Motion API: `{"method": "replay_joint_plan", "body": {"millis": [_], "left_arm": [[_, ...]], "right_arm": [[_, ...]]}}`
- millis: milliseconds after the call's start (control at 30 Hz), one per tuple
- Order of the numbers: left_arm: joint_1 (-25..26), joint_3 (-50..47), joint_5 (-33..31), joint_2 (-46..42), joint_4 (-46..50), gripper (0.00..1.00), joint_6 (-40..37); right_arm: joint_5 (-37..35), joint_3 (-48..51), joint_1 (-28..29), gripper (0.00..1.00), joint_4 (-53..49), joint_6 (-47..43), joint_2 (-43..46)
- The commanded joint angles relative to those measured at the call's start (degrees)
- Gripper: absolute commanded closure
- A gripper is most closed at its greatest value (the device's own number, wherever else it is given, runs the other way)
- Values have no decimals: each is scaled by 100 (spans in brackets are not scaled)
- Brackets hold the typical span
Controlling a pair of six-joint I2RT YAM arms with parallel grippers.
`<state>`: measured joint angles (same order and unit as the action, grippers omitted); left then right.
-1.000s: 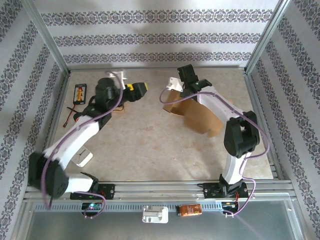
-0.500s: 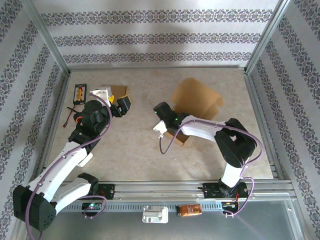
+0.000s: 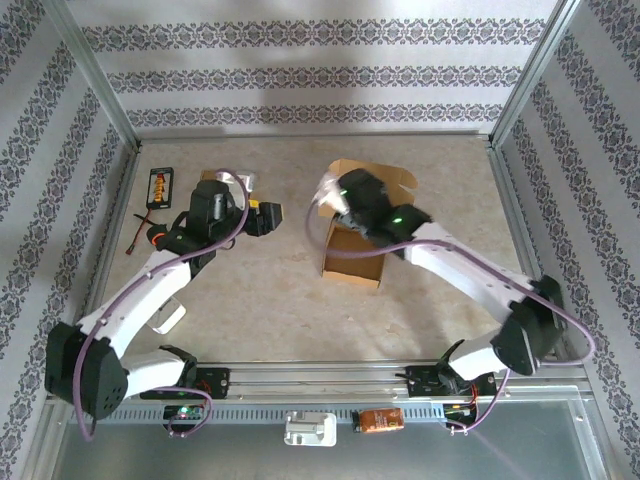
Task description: Fold the paper box
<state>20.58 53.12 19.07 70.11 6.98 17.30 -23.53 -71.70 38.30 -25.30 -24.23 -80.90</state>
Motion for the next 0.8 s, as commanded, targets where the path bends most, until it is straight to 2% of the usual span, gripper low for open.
{"method": "replay_joint_plan", "body": {"millis": [0, 67, 133, 200, 300, 467, 633, 700, 767], "left_arm": [[32, 420, 1117, 435, 511, 30, -459], [102, 711, 1305, 833, 781, 31, -712], [170, 983, 1431, 1211, 917, 31, -898], [214, 1192, 1560, 1601, 786, 31, -994], [217, 1671, 1788, 2279, 741, 30, -1395], [214, 2588, 2147, 3352, 904, 27, -2123], [201, 3002, 1942, 3901, 515, 23, -2367], [157, 3132, 2164, 4108, 353, 23, -2511], [77, 3309, 2501, 4336, 278, 23, -2545]], "right_arm": [[1419, 679, -991, 28, -1567, 4945, 787], [2341, 1358, -1468, 26, -1245, 5356, 1292], [2635, 1508, -1954, 22, -1351, 5239, 1547], [3329, 1500, -2507, 14, -1210, 4695, 1592], [4144, 1292, -2929, 8, -904, 3734, 1199], [4247, 796, -3079, 9, -693, 2955, 378], [3962, 830, -3127, 15, -13, 2803, -13], [3809, 898, -3127, 19, 301, 2748, -101], [3975, 905, -3137, 24, 505, 2516, -181]]}}
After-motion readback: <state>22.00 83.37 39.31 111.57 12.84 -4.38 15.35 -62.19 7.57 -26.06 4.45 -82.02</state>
